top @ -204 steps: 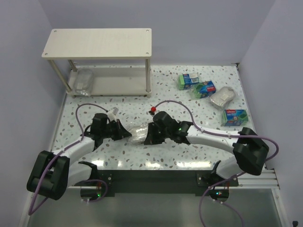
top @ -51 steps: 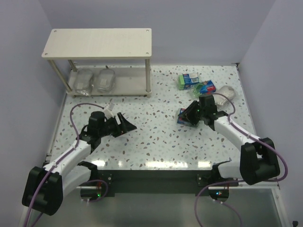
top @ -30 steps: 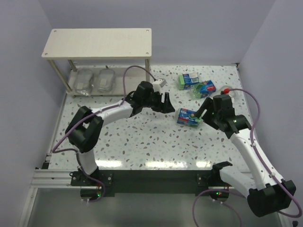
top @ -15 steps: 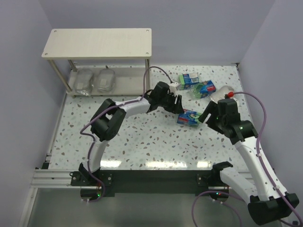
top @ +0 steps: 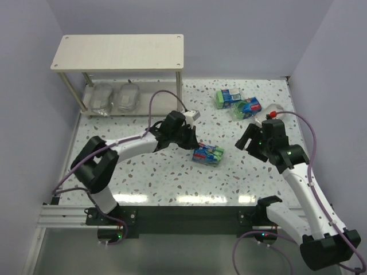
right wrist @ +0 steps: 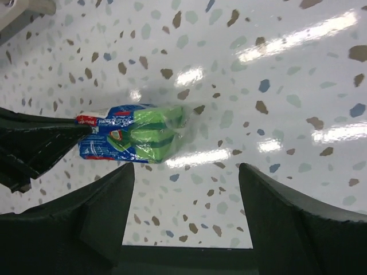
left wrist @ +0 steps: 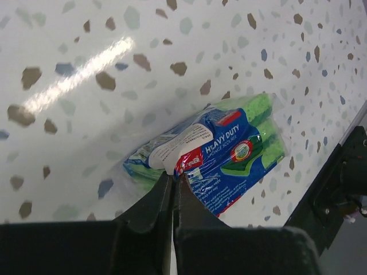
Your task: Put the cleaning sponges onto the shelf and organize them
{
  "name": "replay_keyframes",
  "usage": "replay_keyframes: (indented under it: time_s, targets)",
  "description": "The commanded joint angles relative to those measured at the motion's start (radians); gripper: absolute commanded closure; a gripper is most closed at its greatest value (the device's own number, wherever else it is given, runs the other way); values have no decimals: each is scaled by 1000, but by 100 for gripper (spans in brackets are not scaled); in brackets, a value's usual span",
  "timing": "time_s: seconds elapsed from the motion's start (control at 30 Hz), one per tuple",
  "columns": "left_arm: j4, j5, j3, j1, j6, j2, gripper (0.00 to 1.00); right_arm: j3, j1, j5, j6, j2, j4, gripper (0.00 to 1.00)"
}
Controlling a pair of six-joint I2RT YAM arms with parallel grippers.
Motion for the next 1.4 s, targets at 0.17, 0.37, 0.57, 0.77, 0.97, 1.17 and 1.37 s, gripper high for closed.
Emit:
replay_keyframes:
  time_s: [0.17, 0.37, 0.57, 0.77, 0.97, 1.17, 1.37]
  targets:
    - [-64, 51, -368, 121, -381, -415, 100, -17, -3, -298, -149, 131, 121, 23]
    - [194, 264, -555, 216, -700, -435, 96, -2, 3, -391, -264, 210, 115, 23]
    - [235, 293, -503, 221, -751, -282, 93, -5, 90, -392, -365, 250, 144, 22]
    - [212, 314, -425, 236, -719, -193, 75, -39, 174, -309, -388, 302, 254, 21]
    - [126, 305, -356, 264, -650, -109, 50, -22, 210, -281, -376, 405, 302, 22]
    - [92, 247, -344, 325, -604, -116, 44, -7, 243, -269, -373, 425, 314, 23]
    - [83, 229, -325, 353, -558, -161, 44, -39, 245, -291, -332, 286, 304, 26]
